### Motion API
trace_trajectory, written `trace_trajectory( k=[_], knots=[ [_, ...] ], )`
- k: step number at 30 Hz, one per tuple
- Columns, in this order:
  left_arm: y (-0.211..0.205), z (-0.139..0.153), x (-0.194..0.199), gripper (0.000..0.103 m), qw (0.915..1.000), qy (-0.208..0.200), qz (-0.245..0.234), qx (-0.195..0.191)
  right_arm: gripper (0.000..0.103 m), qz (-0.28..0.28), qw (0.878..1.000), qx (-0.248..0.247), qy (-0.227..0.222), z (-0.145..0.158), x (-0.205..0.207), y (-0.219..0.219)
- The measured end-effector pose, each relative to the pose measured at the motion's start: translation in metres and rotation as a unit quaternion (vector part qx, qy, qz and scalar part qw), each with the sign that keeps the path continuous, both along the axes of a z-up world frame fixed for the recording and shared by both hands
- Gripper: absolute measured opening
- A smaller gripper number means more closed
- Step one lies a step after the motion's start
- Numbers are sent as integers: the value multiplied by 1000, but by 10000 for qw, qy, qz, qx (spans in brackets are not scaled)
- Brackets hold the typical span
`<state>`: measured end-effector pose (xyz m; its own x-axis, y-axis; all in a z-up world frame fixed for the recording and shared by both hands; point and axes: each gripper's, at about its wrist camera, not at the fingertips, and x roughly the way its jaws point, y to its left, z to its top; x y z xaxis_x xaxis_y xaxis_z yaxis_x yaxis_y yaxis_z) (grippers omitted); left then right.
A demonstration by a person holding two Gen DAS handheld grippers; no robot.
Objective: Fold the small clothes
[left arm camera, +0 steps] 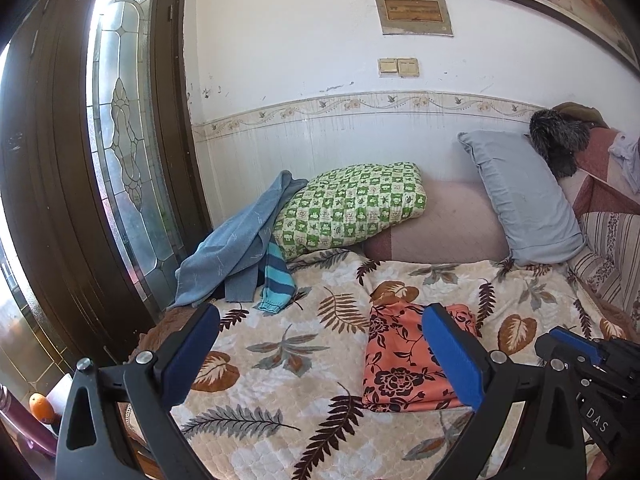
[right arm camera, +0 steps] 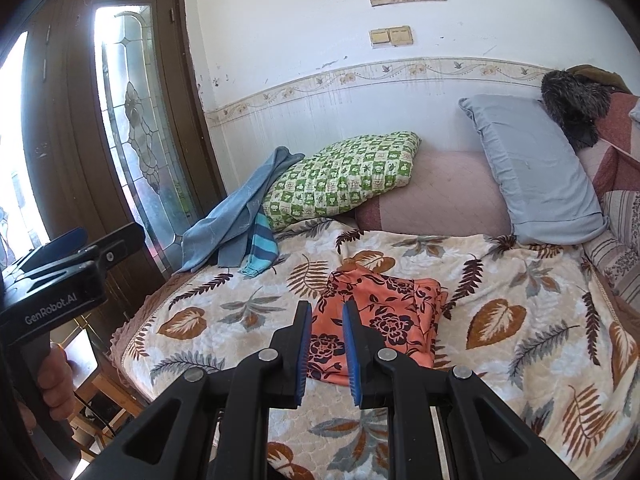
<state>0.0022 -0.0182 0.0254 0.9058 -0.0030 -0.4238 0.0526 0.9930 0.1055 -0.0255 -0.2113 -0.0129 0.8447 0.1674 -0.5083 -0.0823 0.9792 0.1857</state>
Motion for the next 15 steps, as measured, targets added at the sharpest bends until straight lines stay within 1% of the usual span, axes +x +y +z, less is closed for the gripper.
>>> trace_trajectory(
  k=[4, 10, 15],
  knots=[
    [11, -8, 10, 101, 9999, 75, 8, -71, 18, -13, 10000, -20, 54, -2, 11, 9],
    [35, -20, 23, 101, 9996, 178, 88, -202, 18, 151, 9996, -159, 183, -10, 28, 36],
    [50, -30, 35, 101, 9993, 310, 150, -162, 18, 233, 9992, -165, 277, -19, 40, 53]
  ],
)
